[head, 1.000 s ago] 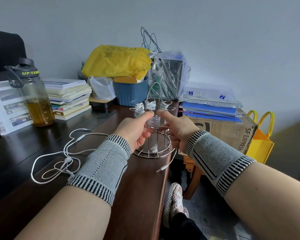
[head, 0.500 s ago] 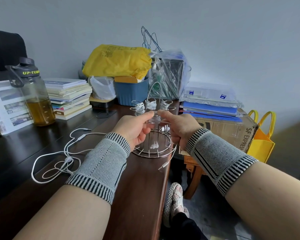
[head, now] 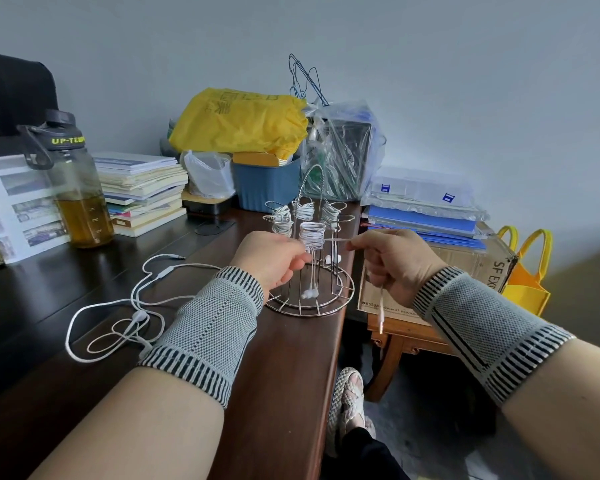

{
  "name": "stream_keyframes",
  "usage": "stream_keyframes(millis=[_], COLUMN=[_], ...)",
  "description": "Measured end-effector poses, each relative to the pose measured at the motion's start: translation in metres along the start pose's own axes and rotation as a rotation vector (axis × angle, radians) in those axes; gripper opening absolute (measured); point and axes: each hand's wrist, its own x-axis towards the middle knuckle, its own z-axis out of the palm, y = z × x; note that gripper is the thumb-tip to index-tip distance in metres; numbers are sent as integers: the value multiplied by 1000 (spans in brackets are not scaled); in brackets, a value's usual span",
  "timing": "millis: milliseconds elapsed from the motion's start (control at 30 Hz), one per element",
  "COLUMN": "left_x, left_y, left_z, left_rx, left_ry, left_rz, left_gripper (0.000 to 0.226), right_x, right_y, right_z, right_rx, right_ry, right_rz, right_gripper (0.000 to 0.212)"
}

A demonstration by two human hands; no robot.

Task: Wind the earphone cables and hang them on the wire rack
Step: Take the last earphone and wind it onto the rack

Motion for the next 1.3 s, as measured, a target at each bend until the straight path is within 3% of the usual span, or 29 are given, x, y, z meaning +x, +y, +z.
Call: stream_keyframes(millis=[167, 333, 467, 667, 867, 1133, 1300], left_x=[1, 2, 3, 6, 7, 12, 11], left_y=[-4, -6, -6, -10, -10, -14, -15], left_z=[3, 4, 4, 7, 8, 6, 6], left_rx=[11, 5, 40, 52, 43, 77, 64], left_ry=[34, 58, 68, 95, 100, 114, 128], left_rz=[57, 68, 92, 109, 91, 120, 114], left_gripper=[17, 19, 20, 30, 30, 32, 32], right_x=[4, 6, 14, 20, 35, 35, 30], right_y=[-8, -19, -42, -75, -82, -83, -76], right_z=[-8, -10, 0, 33, 64, 77, 78], right_rx=[-111, -733, -1132, -1568, -1576, -1399, -1397], right_ry=[-14, 131, 160, 54, -16, -148, -187], right_rz=[-49, -93, -292, -412, -357, -257, -340], right_gripper=[11, 17, 18, 23, 26, 37, 29])
